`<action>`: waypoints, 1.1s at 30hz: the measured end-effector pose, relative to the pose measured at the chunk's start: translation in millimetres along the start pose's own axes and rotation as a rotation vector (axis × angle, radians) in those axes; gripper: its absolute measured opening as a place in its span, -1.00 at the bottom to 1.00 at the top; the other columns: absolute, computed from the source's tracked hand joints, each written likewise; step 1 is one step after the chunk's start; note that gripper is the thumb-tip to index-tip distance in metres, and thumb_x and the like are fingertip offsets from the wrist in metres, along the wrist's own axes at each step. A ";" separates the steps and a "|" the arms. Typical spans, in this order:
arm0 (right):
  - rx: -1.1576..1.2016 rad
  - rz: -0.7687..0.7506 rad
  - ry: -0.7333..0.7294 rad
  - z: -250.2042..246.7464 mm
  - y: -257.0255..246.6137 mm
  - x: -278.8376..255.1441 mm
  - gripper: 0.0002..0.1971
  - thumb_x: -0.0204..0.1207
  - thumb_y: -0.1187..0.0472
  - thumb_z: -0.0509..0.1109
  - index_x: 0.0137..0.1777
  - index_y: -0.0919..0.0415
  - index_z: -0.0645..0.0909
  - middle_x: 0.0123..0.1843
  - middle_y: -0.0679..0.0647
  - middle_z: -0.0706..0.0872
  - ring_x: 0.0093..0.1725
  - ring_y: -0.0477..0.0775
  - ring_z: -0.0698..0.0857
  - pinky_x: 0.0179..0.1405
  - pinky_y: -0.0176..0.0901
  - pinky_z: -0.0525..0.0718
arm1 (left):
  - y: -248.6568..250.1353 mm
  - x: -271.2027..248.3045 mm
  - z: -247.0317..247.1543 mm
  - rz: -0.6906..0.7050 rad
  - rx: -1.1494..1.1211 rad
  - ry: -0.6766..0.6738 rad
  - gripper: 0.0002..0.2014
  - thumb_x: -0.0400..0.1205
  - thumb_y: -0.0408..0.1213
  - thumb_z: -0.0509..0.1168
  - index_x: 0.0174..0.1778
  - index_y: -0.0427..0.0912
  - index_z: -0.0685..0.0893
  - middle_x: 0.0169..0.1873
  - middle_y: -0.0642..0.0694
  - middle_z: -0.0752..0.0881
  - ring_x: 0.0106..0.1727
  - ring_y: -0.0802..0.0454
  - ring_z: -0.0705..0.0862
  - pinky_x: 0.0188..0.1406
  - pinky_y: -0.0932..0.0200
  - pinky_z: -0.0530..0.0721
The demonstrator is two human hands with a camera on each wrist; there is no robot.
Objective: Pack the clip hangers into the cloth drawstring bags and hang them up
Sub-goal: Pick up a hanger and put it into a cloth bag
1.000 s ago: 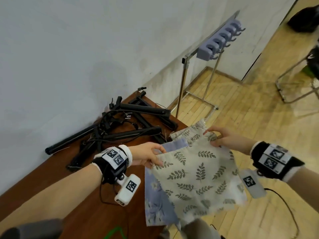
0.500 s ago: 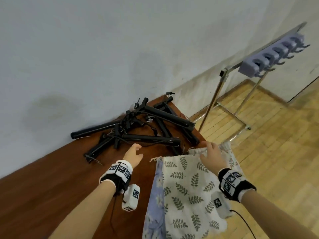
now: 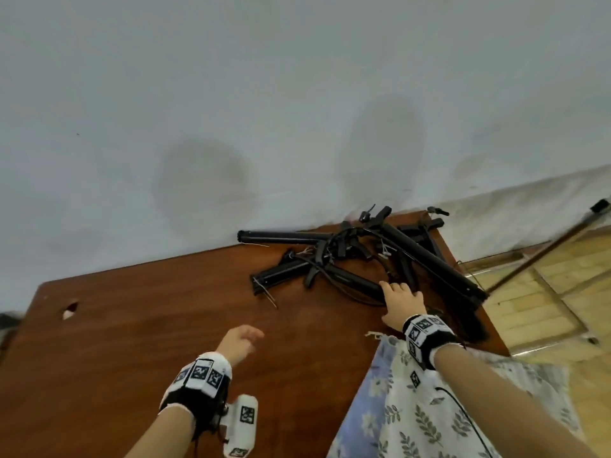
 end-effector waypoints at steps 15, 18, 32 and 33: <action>0.616 0.153 0.143 -36.9 -23.2 -40.2 -0.63 0.54 -0.27 0.29 0.16 -0.05 0.51 -0.21 -0.02 0.73 -0.27 0.04 0.73 -0.22 -0.04 0.69 | 25.1 -12.5 -8.0 0.033 -0.414 -0.077 -0.83 0.68 -0.47 0.17 -0.05 -0.17 0.64 0.03 -0.12 0.70 0.10 -0.02 0.64 -0.06 0.24 0.57; 0.775 0.143 0.237 -51.1 -33.0 -67.2 -0.69 0.51 -0.25 0.35 0.12 -0.11 0.52 -0.24 -0.06 0.73 -0.29 -0.04 0.73 -0.24 -0.05 0.71 | 62.7 -19.9 -12.6 0.173 -0.434 -0.151 -0.84 0.73 -0.24 0.19 0.05 -0.12 0.67 0.13 -0.09 0.72 0.18 0.02 0.67 0.11 0.20 0.61; 1.311 0.045 -0.081 -42.4 -82.4 -196.3 -0.53 0.56 -0.25 0.26 0.42 -0.12 0.44 0.24 -0.16 0.62 0.31 -0.17 0.61 0.46 -0.04 0.50 | 183.3 -47.9 -44.7 0.594 -0.666 -0.356 -0.71 0.74 -0.24 0.16 0.04 -0.37 0.72 0.07 -0.18 0.80 0.18 0.00 0.74 0.31 0.05 0.57; 1.381 0.098 -0.097 -35.3 -81.0 -200.1 -0.49 0.57 -0.30 0.19 0.46 -0.12 0.45 0.30 -0.18 0.61 0.37 -0.16 0.58 0.51 -0.06 0.45 | 186.9 -52.5 -42.2 0.595 -0.651 -0.359 -0.73 0.74 -0.27 0.17 -0.01 -0.34 0.73 0.04 -0.19 0.81 0.16 -0.02 0.75 0.29 0.06 0.58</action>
Point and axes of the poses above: each hand's wrist, its own x-axis towards the middle knuckle, its own z-axis out of the palm, y = z × x, the point moved 1 cm from there along x, towards the middle knuckle
